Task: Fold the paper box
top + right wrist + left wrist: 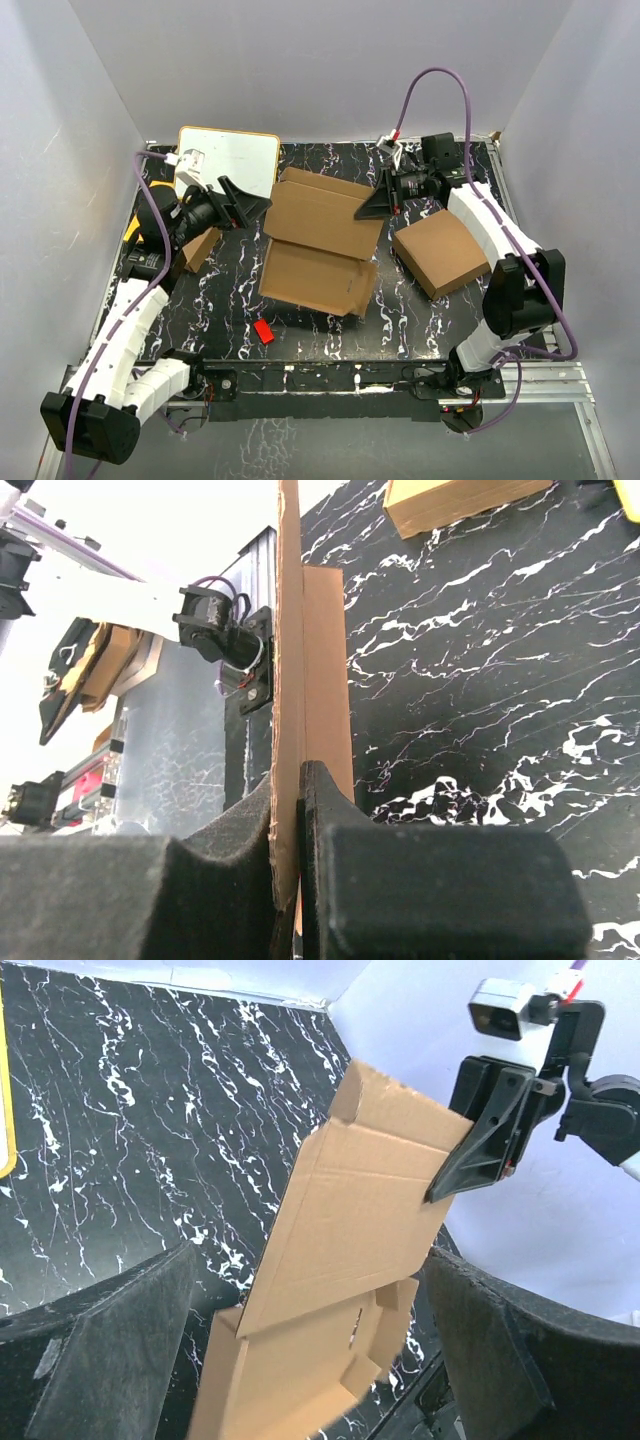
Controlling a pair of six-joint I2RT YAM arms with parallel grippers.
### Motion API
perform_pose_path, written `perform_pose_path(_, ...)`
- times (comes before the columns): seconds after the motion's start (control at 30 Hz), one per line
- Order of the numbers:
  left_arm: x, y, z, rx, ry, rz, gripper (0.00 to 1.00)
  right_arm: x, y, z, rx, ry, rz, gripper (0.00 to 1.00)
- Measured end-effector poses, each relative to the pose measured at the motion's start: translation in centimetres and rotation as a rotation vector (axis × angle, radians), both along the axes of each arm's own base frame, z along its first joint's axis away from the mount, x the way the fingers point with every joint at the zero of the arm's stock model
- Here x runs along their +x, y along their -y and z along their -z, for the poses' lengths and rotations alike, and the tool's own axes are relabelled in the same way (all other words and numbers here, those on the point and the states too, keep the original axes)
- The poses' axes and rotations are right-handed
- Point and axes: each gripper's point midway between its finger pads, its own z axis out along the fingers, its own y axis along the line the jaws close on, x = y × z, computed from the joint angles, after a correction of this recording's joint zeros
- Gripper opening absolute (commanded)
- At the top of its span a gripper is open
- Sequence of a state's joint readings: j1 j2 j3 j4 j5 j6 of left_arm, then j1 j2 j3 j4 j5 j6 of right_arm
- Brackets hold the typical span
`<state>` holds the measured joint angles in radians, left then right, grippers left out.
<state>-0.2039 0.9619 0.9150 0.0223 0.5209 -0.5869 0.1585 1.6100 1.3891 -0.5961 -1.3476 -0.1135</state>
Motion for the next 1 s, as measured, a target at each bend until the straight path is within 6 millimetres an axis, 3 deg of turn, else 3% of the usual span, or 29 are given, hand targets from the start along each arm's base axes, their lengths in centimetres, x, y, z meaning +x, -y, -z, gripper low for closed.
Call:
perform_pose_path(0.13, -0.3, -0.3, 0.5, 0.017, -0.019, -0.01, 0.89, 0.2, -0.8, 1.8, -0.024, -0.046, -0.016, 0.08)
perform_pose_path(0.33, 0.2, -1.4, 3.4, 0.131, -0.059, -0.048, 0.86, 4.0, -1.9, 7.6, -0.142, -0.106, -0.037, 0.08)
perform_pose_path(0.5, 1.0, -1.8, 6.5, 0.192, -0.067, -0.032, 0.86, 5.6, -2.6, 11.4, -0.226, -0.126, -0.086, 0.1)
perform_pose_path(0.63, 3.2, -2.5, 10.0, 0.172, -0.156, -0.002, 0.87, 6.5, -2.9, 12.5, -0.264, -0.119, -0.109, 0.12)
perform_pose_path(0.83, 5.6, -4.6, 13.7, 0.028, -0.263, 0.014, 0.87, 8.1, -3.1, 12.0, -0.272, -0.066, -0.111, 0.14)
perform_pose_path(1.0, 6.4, -3.8, 16.0, -0.033, -0.315, 0.099, 0.86, 8.2, -3.0, 12.0, -0.279, -0.06, -0.114, 0.23)
